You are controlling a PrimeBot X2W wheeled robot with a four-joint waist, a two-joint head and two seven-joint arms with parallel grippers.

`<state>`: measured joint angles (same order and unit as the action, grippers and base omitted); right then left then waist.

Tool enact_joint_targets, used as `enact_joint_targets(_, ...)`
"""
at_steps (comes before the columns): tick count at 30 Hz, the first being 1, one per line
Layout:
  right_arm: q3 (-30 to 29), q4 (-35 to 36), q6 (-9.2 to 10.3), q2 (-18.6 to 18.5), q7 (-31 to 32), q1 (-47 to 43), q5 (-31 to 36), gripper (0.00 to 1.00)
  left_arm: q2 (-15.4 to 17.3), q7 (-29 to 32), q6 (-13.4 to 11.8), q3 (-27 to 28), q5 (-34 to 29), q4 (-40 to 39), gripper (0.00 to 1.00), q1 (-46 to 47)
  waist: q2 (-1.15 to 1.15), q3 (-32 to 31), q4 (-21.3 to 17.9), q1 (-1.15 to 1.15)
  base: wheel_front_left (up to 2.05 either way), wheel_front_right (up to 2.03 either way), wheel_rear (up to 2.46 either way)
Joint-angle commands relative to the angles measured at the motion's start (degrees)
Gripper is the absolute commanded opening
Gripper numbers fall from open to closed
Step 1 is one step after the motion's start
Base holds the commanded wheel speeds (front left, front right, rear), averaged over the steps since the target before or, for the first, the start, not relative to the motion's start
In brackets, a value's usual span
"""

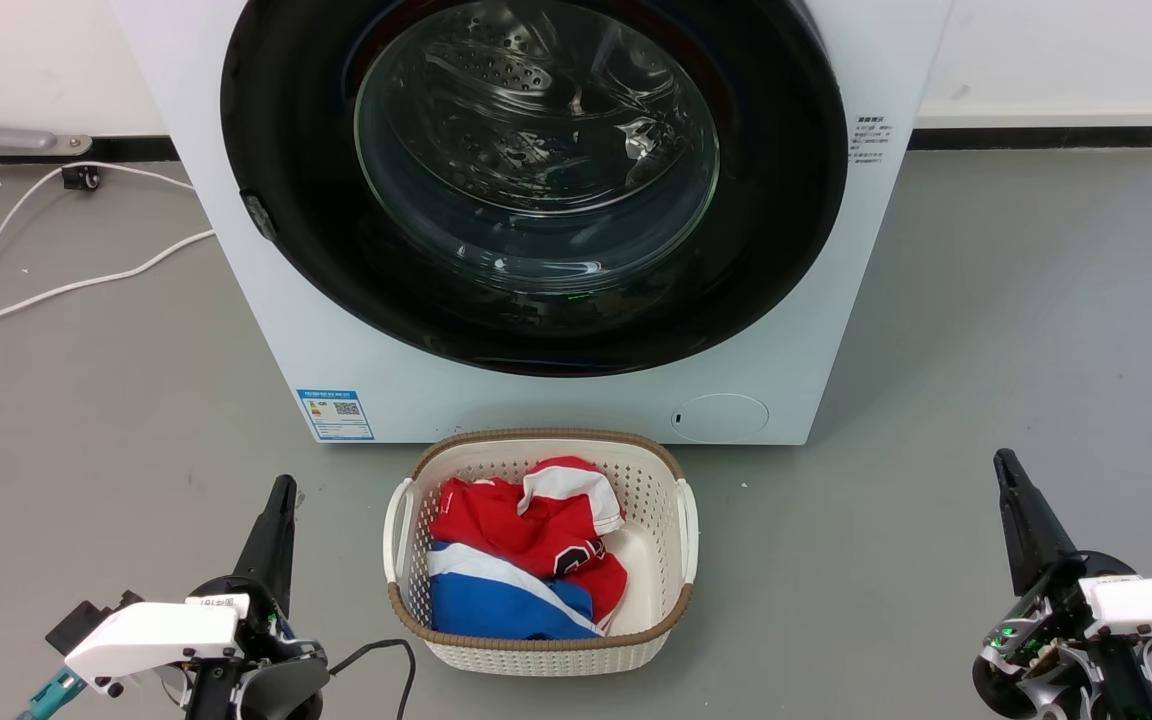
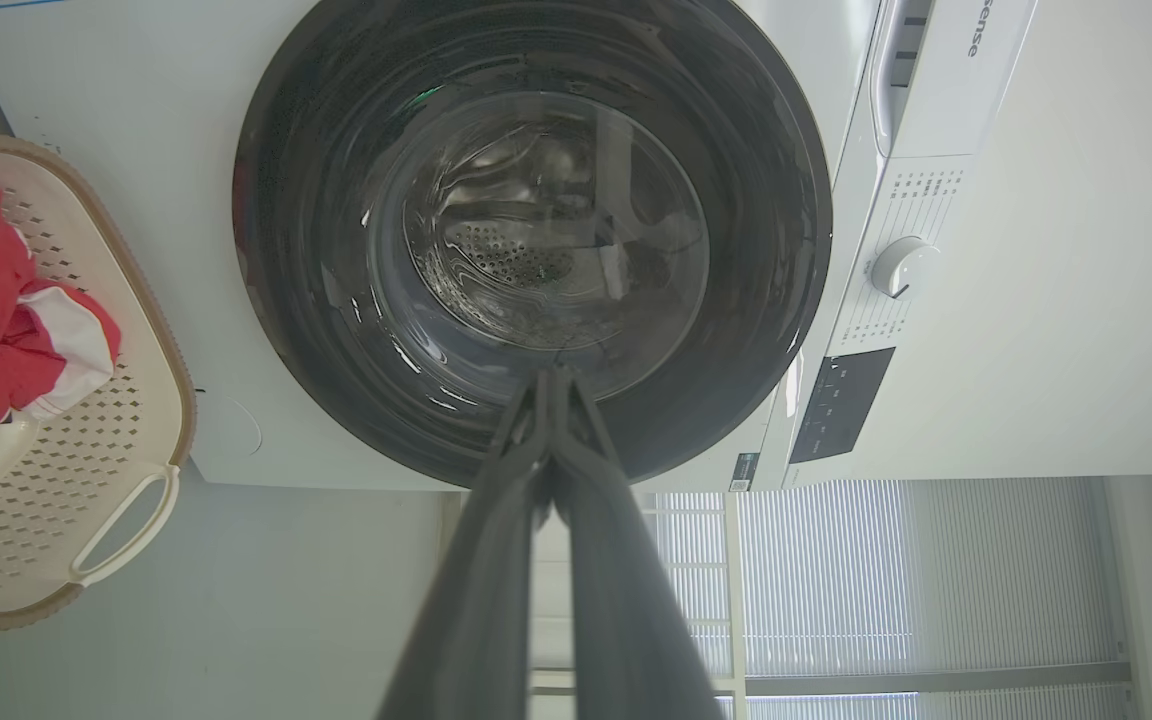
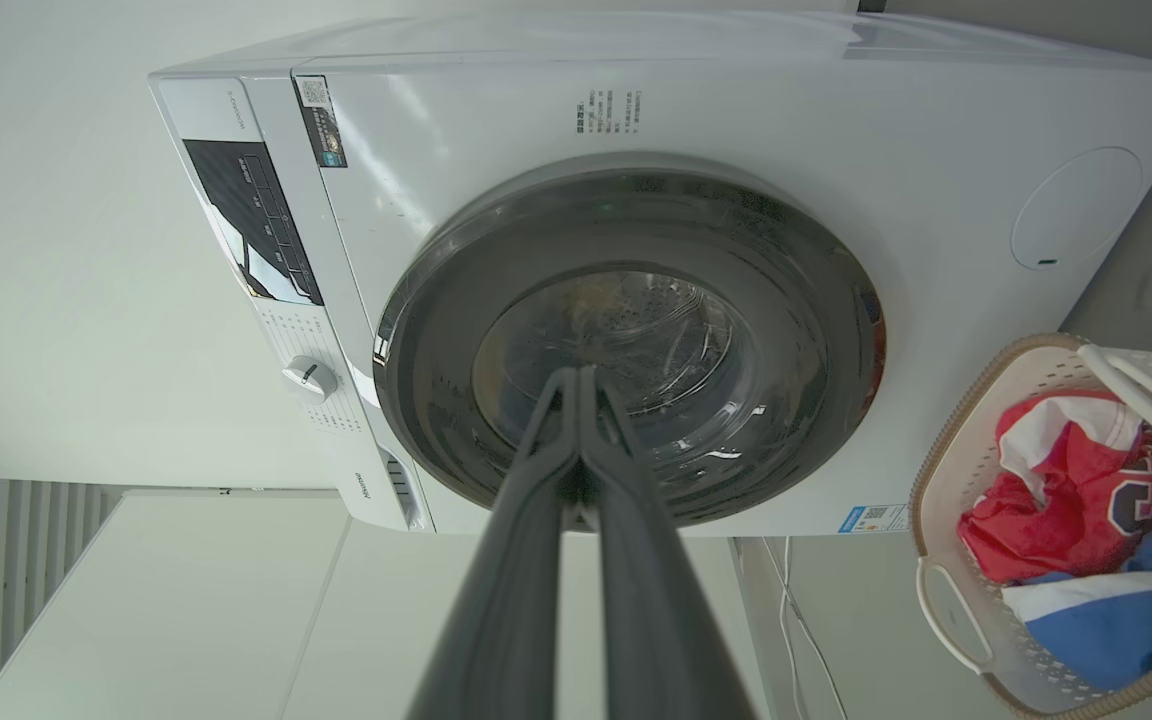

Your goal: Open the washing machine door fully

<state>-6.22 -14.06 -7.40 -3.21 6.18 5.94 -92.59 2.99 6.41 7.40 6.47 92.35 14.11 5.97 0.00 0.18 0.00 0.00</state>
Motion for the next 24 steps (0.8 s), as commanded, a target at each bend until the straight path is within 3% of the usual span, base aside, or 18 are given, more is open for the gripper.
enact_joint_targets(1, -0.1, 0.0, -0.17, 0.2, 0.2, 0.6, 0.4, 0.0, -0.1, 0.2, 0.2, 0.2, -0.3, 0.0, 0.0, 0.6, 0.0, 0.0, 0.0, 0.0, 0.0, 0.0, 0.0)
enact_joint_targets(24, -0.2, -0.1, -0.17, 0.3, 0.3, 0.6, 0.5, 0.0, -0.1, 0.2, 0.2, 0.2, -0.3, 0.0, 0.0, 0.6, 0.0, 0.0, 0.0, 0.0, 0.0, 0.0, 0.0)
